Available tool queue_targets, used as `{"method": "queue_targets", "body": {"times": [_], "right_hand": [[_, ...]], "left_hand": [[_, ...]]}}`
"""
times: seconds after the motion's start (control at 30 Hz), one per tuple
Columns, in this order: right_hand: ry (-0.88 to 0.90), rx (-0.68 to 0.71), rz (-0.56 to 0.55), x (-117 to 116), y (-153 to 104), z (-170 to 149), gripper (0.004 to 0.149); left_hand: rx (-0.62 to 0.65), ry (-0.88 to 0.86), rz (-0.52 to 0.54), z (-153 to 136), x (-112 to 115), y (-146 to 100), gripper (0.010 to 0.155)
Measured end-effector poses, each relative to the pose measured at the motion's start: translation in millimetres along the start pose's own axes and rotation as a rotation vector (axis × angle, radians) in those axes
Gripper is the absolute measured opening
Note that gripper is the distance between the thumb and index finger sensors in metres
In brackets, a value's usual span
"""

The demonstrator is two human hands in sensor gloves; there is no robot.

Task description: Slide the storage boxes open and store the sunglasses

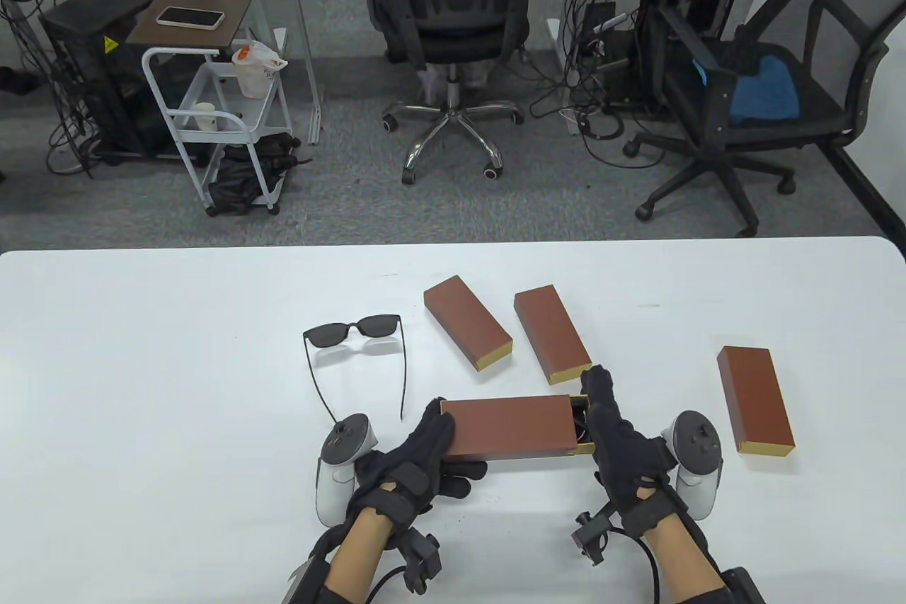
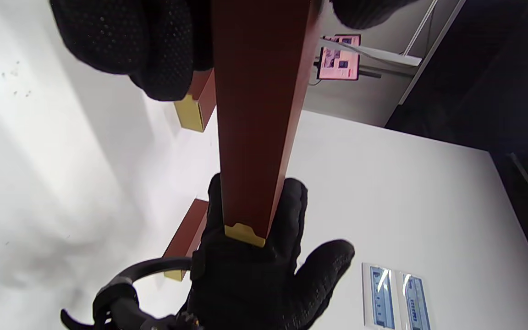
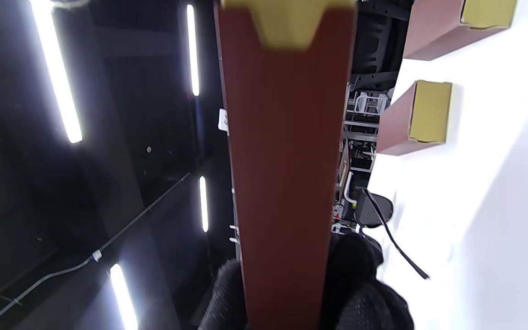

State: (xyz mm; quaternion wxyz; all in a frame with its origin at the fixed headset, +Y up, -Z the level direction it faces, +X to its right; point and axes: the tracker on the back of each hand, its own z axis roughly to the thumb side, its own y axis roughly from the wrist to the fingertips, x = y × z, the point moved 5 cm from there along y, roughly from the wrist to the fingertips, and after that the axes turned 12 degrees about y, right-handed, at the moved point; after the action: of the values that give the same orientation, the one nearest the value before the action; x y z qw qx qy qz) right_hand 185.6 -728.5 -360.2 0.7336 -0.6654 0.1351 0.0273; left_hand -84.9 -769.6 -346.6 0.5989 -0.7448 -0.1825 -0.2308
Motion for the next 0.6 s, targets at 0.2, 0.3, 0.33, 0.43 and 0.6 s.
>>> {"method": "queue_targets", "body": {"times": [0.2,0.3,0.33,0.43,0.6], "right_hand": [[-0.052,-0.003,0.031,-10,0,-2,0.086],[-0.048,-0.010,0.045,-12,0,-3,0.086],[-0.044,-0.017,0.053,-13,0,-3,0.085],[-0.047,-0.040,0.069,-13,1,-6,0.084],[-0.200,-0.046,0.112,-19,1,-9,0.078]], "left_hand": [[-0.016,0.024,-0.022,-2,3,1,0.080],[-0.015,0.033,-0.042,-4,1,2,0.080],[-0.015,0.029,-0.044,-4,-1,2,0.079],[-0.008,0.005,-0.043,-6,-6,2,0.078],[-0.007,-0.034,0.031,-13,-27,-2,0.074]]}}
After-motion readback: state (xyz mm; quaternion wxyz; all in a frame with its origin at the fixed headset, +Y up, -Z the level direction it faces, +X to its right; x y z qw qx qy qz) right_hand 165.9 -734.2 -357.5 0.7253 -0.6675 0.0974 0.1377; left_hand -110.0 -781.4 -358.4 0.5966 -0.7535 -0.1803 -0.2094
